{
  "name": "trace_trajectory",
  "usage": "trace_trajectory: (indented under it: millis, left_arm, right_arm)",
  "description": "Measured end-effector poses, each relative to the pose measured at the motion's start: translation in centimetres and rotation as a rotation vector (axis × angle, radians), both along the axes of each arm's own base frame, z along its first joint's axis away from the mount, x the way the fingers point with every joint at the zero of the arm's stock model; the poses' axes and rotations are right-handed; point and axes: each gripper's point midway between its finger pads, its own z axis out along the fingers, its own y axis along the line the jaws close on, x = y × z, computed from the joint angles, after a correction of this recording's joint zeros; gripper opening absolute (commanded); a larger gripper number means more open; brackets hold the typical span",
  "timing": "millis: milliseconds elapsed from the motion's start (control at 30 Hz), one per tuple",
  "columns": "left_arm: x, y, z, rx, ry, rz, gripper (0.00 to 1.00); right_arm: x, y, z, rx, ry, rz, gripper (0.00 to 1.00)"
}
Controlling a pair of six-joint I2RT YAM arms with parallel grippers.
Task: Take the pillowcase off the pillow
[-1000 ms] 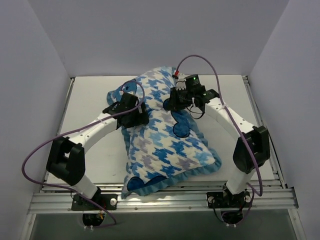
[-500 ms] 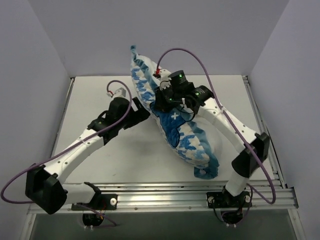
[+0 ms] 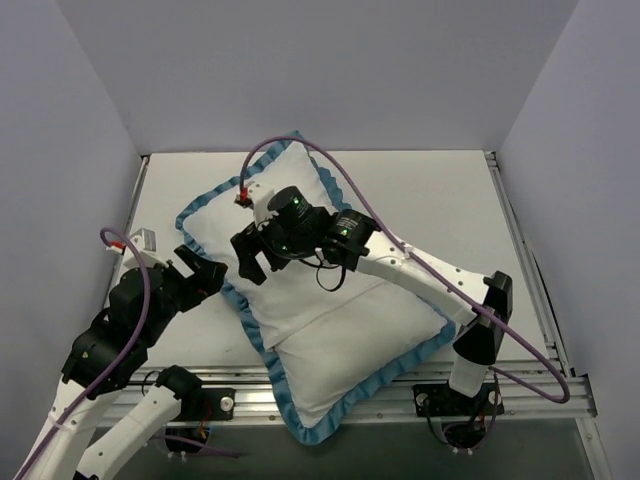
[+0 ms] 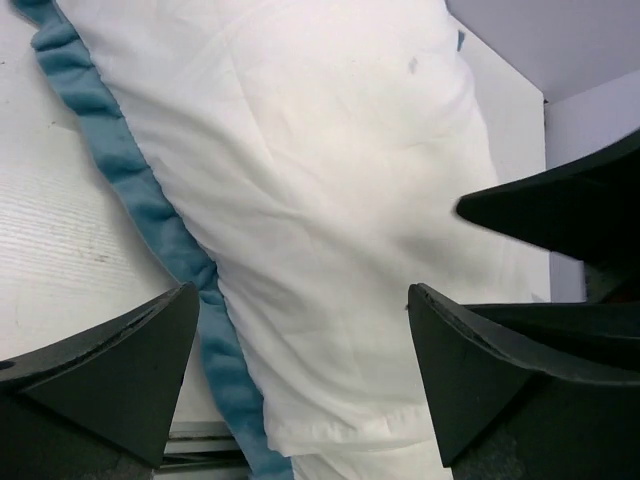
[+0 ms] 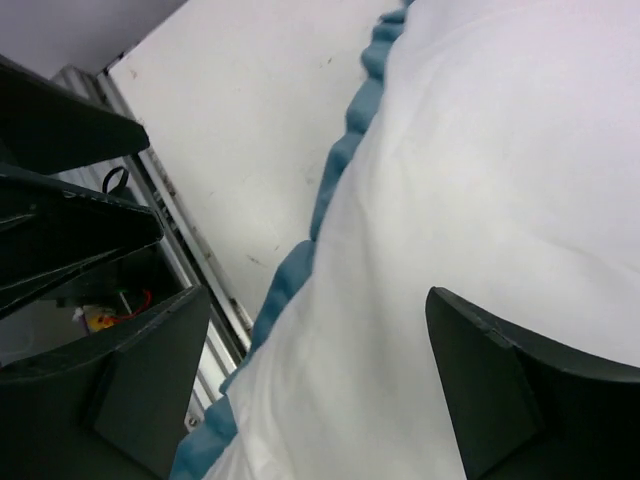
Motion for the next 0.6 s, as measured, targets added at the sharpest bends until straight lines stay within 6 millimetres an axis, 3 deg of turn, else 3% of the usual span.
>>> trace_trajectory:
  millis: [167,300,367,500,600]
  left_arm:
    - [0.1,-0.2,-1.5,0.074,0.064,-0.033,0.94]
    - [1.9,-2.0,-4.1,0.164,0.175,-0.106,0.94]
    - [3.3,-3.1,-5.2,0.199,0.214,-0.135,0.94]
    - [6.8,-5.4,-6.6,0.213,0.254,-0.162,0.94]
    - [9.6,-7.4,-7.6,0.177,0.266,-0.176,0.94]
  right_arm:
    - [1.4,-3.7,4.8,0.064,-0.097,-0.15,0.93]
    - [2.2,-8.9,5.3,0.073,-0.122,-0.304,0.94]
    - [2.7,-12.1,3.7,0.052,-0.101,-0.386,0.94]
    - [3.1,-19.3,-2.4,-0.036,-0.024,-0.578,0.95]
    - [1.6,-22.4,-6.0,-0.083,0.031,-0.642,0.95]
